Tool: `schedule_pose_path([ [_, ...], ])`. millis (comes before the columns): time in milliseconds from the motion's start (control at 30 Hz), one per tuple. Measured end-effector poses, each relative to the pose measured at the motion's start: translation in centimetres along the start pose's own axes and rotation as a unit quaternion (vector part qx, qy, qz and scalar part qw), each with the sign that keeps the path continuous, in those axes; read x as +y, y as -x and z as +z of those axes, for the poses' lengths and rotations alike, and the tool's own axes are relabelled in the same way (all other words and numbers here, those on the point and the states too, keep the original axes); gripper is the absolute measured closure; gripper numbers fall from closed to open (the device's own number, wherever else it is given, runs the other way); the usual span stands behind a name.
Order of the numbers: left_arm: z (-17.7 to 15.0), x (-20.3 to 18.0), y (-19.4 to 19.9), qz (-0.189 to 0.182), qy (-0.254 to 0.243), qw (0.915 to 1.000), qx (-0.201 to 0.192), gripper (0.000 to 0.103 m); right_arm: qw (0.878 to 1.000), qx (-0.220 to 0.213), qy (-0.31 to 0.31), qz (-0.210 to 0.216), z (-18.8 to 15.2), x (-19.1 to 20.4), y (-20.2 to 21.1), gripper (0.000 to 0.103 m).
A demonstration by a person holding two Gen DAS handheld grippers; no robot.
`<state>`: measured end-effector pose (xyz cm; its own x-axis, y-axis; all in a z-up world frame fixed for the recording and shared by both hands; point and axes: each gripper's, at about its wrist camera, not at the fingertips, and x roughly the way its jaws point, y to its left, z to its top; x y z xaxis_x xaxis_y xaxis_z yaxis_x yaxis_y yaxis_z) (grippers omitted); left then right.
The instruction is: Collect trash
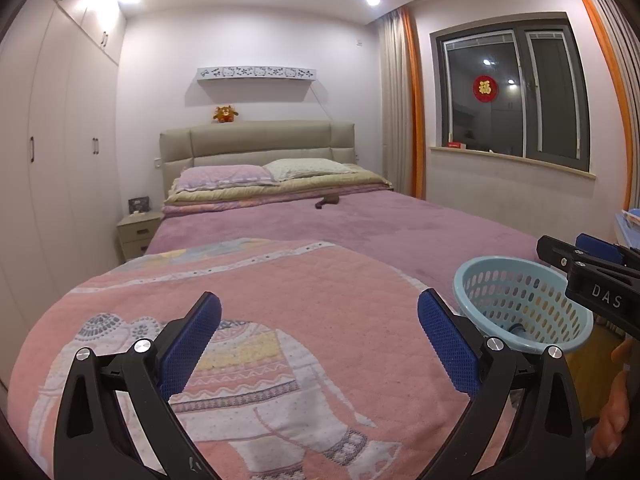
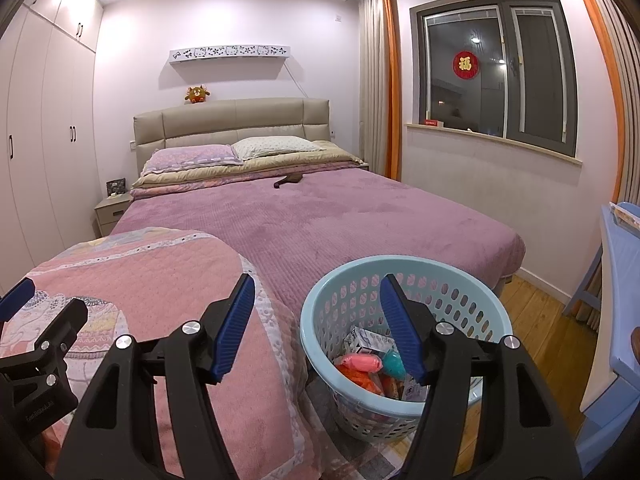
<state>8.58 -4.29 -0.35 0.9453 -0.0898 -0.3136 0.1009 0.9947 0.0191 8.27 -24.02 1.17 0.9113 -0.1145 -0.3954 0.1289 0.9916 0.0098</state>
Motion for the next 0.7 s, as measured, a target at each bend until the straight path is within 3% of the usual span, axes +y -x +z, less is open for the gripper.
schedule_pose_path([
  [400,0.3,-0.1,0.0,-0.004,0.005,1.0000,0.004,0.008,1.000,-0.001,-0.004,0.003,-0.1,0.2,0.3,0.041],
  [700,1.8,1.5,2.3,0.017,0.020,0.9996,0.009,0.008,1.000,0.013,-0.014,0.011,0.4,1.6,0.9,0.041],
])
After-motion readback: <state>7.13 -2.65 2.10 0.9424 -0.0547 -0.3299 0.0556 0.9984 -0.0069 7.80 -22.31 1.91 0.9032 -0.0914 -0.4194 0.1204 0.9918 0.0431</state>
